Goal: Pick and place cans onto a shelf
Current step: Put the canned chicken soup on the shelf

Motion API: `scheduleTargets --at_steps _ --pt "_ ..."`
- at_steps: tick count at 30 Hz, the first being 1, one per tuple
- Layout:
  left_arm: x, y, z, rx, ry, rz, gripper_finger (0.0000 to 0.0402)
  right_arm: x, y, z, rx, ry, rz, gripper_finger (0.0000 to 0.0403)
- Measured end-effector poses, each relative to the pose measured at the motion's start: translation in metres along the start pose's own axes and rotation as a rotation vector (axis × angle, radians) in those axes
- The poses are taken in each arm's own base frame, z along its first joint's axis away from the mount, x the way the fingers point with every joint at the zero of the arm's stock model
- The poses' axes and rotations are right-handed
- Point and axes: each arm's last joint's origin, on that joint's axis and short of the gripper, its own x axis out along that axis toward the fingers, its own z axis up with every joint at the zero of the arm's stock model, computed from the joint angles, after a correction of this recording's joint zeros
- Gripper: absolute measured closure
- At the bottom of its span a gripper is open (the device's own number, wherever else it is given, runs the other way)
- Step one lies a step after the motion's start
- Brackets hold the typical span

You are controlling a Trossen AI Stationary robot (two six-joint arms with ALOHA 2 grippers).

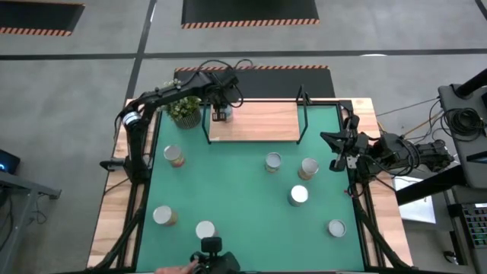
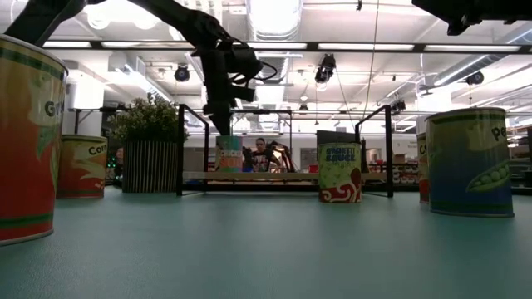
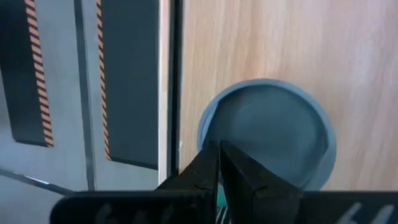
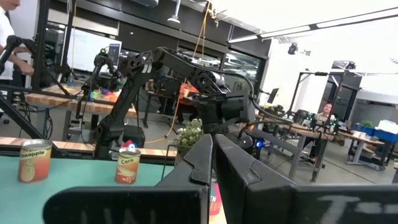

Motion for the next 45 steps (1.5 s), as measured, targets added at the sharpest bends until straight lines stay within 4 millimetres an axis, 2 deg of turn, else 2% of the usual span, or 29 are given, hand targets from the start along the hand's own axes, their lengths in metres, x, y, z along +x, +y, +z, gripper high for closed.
scheduleTargets --at_steps 7,20,45 --pt "-0.01 -0.003 0.003 -0.025 -0.06 -0.067 0.0401 0.0 0.0 0.0 -0.003 0.001 0.0 0.0394" --pt "0.01 -0.003 0.003 -0.01 0.001 -0.055 0.0401 0.0 0.0 0.0 -0.011 0.004 -0.001 0.0394" --pt "0.007 0.001 0.002 0.027 0.035 0.002 0.0402 0.0 0.0 -0.001 -0.014 0.018 -0.021 0.0394"
